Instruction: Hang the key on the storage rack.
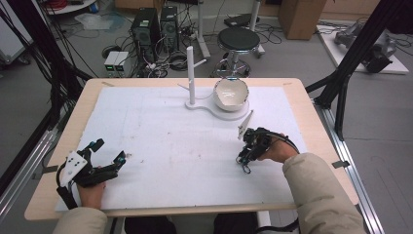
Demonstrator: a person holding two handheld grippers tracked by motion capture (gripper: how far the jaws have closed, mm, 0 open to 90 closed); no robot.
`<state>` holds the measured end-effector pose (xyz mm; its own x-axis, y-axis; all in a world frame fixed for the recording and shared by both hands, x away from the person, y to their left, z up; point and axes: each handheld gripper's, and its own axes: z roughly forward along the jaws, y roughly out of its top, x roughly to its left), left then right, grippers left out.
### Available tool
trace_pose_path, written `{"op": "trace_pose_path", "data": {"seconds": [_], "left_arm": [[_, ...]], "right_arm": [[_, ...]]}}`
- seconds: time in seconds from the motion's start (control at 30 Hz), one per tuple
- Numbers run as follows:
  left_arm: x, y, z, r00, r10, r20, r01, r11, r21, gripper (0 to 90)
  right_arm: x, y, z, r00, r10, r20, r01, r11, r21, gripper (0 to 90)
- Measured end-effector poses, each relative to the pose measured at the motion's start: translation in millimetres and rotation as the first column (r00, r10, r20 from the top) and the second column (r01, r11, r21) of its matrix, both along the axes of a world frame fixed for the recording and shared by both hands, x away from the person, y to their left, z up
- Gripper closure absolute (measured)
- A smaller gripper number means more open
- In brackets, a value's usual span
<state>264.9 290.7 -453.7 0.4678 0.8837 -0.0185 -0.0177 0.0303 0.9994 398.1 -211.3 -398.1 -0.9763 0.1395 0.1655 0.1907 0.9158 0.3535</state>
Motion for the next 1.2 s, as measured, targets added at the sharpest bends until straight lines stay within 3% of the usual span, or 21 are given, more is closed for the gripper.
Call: {"op": "trace_pose_path", "data": {"seconds": [0.4, 0.63, 0.8, 1.03, 1.07, 1.1, 1.13, 1.2], "left_arm": [[0.0, -0.2, -0.1, 1.0, 0.001, 0.002, -0.001, 1.0, 0.0, 9.6], [0.1, 0.0, 0.0, 1.0, 0.0, 0.0, 0.0, 1.0, 0.0, 9.6], [0.2, -0.1, 0.0, 1.0, 0.0, -0.004, 0.0, 1.0, -0.003, 9.6], [0.0, -0.2, -0.1, 1.0, 0.001, -0.001, -0.001, 1.0, -0.002, 9.7], [0.0, -0.1, 0.0, 1.0, -0.001, -0.001, 0.001, 1.0, -0.001, 9.6], [0.1, -0.2, -0.1, 1.0, 0.0, 0.001, 0.0, 1.0, -0.002, 9.6], [0.0, -0.1, 0.0, 1.0, 0.0, -0.001, 0.0, 1.0, 0.0, 9.6], [0.1, -0.3, 0.0, 1.0, 0.002, 0.001, -0.002, 1.0, -0.001, 9.6]], "right_arm": [[-2.0, 0.3, 1.7, 0.9995, 0.022, 0.023, -0.021, 1.0, -0.016, 86.4], [-4.8, 2.3, 2.3, 0.9987, 0.027, 0.043, -0.026, 0.999, -0.026, 88.4], [-6.3, 2.5, 4.3, 0.9976, -0.034, 0.061, 0.036, 0.999, -0.033, 88.8], [-5.2, 1.6, 11.6, 0.9957, -0.079, 0.05, 0.077, 0.997, 0.027, 89.0], [-4.7, 0.8, 15.1, 0.9948, -0.09, 0.048, 0.087, 0.994, 0.059, 89.0], [-4.7, 0.8, 15.1, 0.9948, -0.09, 0.048, 0.087, 0.994, 0.059, 89.0], [-4.5, -0.5, 19.9, 0.9929, -0.11, 0.045, 0.106, 0.99, 0.097, 89.0], [-4.2, -0.9, 21.5, 0.9922, -0.114, 0.052, 0.107, 0.988, 0.11, 89.0]]}}
